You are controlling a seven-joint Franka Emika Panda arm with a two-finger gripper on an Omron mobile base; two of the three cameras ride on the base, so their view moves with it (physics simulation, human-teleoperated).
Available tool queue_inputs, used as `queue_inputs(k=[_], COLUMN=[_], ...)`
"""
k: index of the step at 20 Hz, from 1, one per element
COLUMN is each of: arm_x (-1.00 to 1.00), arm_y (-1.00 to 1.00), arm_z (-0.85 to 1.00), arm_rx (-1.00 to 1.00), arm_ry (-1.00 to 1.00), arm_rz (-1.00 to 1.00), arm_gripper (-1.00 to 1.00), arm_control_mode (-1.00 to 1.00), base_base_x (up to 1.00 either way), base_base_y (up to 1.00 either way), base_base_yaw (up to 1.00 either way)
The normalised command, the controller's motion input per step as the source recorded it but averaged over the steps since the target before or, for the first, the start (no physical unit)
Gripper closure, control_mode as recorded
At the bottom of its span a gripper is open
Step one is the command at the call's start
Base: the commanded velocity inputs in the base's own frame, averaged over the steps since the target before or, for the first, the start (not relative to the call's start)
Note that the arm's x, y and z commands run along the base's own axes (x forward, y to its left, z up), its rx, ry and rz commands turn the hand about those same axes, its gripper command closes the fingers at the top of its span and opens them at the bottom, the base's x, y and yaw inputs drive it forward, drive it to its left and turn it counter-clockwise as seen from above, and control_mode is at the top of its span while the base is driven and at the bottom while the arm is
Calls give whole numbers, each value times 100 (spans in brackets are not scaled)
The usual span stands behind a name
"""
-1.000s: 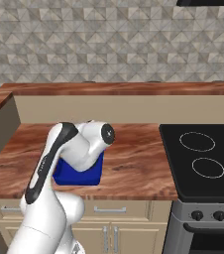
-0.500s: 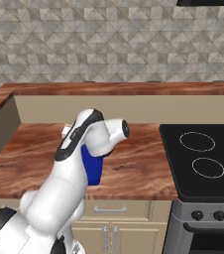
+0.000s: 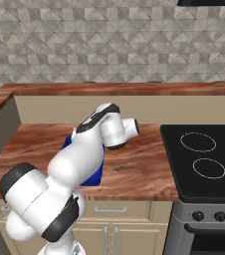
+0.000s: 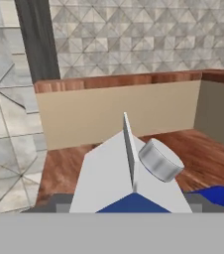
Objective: Take out the milk from the fridge and place it on the tray on the counter. Then take the sugar cube near the tray and place it in the tray.
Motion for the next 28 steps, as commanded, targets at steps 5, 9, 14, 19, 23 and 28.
queue_inputs(k=[5, 9, 14, 19, 23, 28], arm_x=[27, 26, 25, 28, 23, 26], arm_y=[0, 0, 0, 0, 0, 0], arm_z=[-33, -31, -39, -40, -36, -36], arm_rx=[0, 0, 0, -1, 0, 0], arm_ry=[0, 0, 0, 0, 0, 0], arm_rz=[2, 0, 0, 0, 0, 0], arm_gripper=[100, 100, 100, 100, 100, 100], arm_control_mode=[-100, -100, -100, -100, -100, -100], base_base_x=[0, 0, 0, 0, 0, 0], base_base_y=[0, 0, 0, 0, 0, 0], base_base_yaw=[0, 0, 0, 0, 0, 0])
